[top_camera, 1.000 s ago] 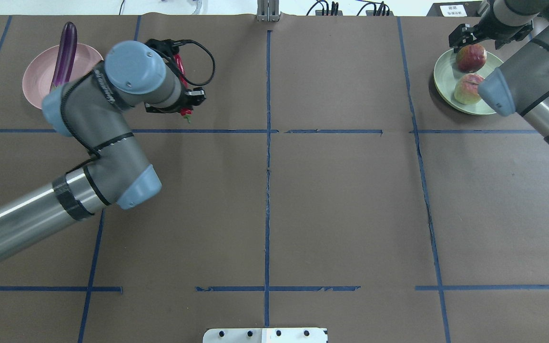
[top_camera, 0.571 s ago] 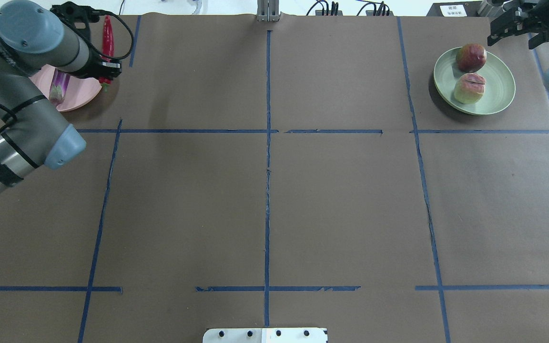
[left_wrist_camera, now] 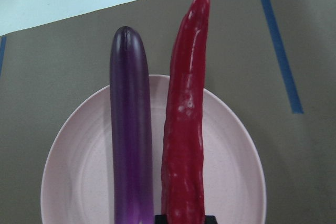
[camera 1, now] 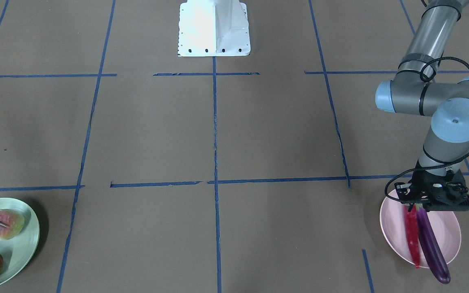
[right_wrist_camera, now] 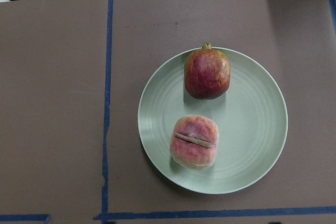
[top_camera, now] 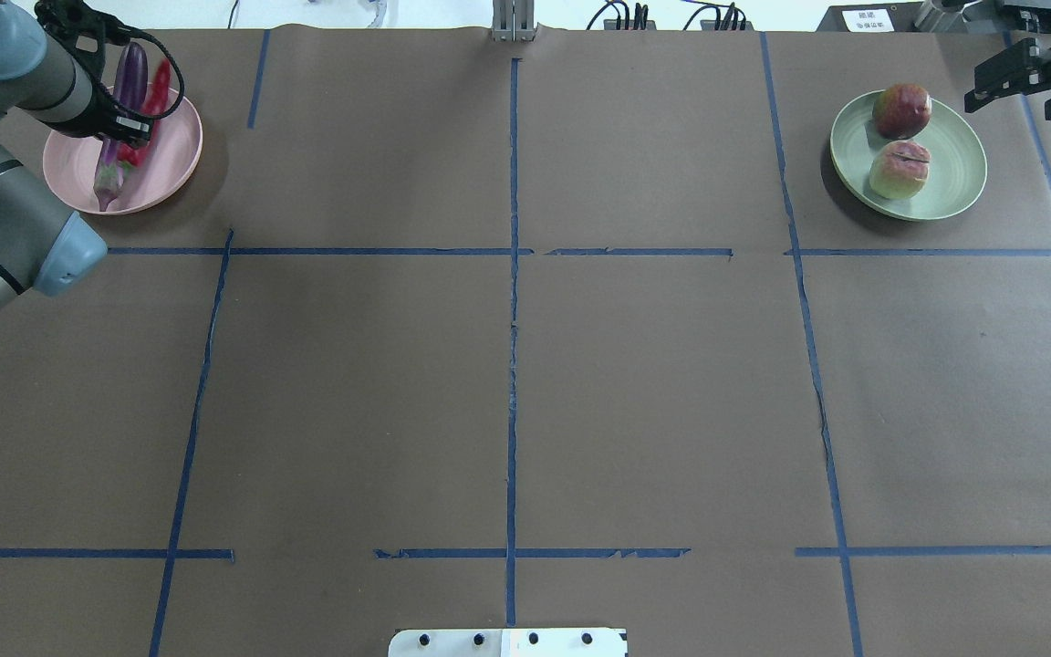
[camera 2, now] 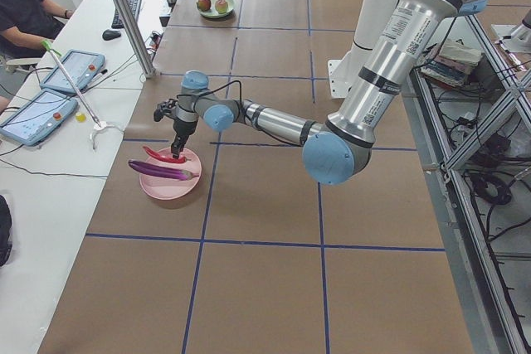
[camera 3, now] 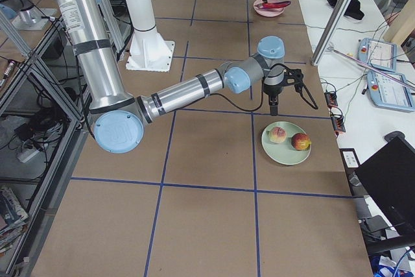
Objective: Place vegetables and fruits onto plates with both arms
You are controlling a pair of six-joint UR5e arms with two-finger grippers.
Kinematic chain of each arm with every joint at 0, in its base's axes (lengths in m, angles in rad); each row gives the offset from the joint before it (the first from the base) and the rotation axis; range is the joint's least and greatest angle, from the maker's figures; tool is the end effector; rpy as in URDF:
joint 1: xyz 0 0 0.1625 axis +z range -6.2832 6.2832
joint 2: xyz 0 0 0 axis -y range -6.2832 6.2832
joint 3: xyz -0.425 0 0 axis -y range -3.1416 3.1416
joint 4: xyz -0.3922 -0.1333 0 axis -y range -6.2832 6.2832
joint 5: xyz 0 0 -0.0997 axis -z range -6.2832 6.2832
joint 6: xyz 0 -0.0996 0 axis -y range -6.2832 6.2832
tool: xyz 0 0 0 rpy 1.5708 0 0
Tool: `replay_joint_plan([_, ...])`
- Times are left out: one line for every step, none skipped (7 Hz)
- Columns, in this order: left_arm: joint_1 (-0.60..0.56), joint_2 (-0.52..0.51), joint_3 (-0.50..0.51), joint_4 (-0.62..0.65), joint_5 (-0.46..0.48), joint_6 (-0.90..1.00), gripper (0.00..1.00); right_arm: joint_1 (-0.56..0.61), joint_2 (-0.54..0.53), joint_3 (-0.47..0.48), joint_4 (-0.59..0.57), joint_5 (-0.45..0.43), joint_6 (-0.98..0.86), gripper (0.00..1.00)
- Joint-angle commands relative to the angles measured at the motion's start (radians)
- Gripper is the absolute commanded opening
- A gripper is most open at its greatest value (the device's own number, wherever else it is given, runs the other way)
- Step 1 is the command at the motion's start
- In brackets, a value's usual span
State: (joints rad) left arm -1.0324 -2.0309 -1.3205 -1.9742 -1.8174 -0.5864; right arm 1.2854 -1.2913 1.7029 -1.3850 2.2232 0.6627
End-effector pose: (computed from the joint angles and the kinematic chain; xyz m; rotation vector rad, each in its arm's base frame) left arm 0.2702 -0.6650 0.4832 0.3887 0.5272 0.0293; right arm -0.1001 -0.5997 0.4235 0.2234 -0.8252 0.1593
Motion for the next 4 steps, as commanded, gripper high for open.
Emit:
replay_joint_plan([-0.021,0.082,-0.069,-0.018,-0.142,0.026,1.0,0.0,-0.019,0.007,-0.002,0.018,-0.002,1.0])
replay_joint_plan([-0.059,0.156,-0.154,-0.014,-0.195,0.081,1.0,0.003,-0.067,0.041,-0.012,0.067,-0.006,1.0])
replay_joint_plan([-0.111,0.214,-0.19,-0.017,-0.254,0.194,1.0,0.014,-0.118,0.044,-0.011,0.075,-0.012,1.0])
replay_joint_plan([-0.186,0.259,-0.194,-0.014,-0.354,0.303,1.0,0.058,-0.143,0.043,-0.014,0.093,-0.061,1.0])
